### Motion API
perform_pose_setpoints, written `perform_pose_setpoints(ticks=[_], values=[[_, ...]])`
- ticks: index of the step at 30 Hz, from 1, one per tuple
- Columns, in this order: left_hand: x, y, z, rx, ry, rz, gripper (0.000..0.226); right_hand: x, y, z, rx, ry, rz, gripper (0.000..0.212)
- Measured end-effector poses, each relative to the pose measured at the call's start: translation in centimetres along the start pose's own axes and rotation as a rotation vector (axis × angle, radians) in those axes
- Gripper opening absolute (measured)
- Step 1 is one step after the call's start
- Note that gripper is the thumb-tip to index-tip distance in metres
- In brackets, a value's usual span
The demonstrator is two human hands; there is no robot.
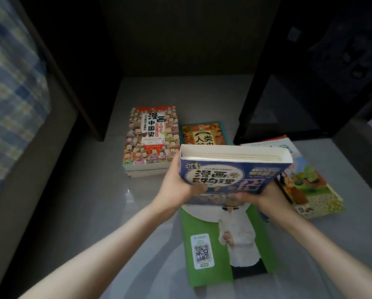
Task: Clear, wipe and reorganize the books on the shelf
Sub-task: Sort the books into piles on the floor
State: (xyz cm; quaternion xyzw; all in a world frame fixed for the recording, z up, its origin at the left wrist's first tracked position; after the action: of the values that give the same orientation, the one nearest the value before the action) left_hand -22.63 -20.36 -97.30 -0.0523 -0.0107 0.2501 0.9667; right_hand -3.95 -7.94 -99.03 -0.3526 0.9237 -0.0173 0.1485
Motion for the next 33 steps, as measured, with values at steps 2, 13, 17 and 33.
perform_pose_setpoints(ticks=[2,13,17,33], values=[[0.0,0.3,-1.1,-0.024,0.043,-0.007,0.070,0.1,0.5,0.4,0.005,-0.006,-0.025,0.038],[-0.1,-1.5,1.2,-0.094,-0.066,-0.048,0.085,-0.1,0.4,-0.3,0.116,0.033,-0.112,0.048],[0.2,-2.0,7.0,-0.027,-0.274,0.002,0.056,-1.3,-0.6,-4.8,-0.038,0.325,-0.058,0.084],[0.4,-1.2,5.0,0.119,-0.061,-0.034,0.057,-1.2,-0.6,-5.6,-0.106,0.387,-0.042,0.072]])
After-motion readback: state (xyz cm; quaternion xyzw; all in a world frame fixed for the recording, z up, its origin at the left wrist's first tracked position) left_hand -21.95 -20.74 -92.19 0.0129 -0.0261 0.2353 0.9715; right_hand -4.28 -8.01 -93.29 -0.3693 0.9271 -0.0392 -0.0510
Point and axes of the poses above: each hand's wrist, its own y-axis towards the middle knuckle, its own x-axis out of the palm, z = x × y, the point moved 4 cm from there along y, towards the middle knuckle, and after that the axes turned 1 degree about -z, right-handed, at the moved point
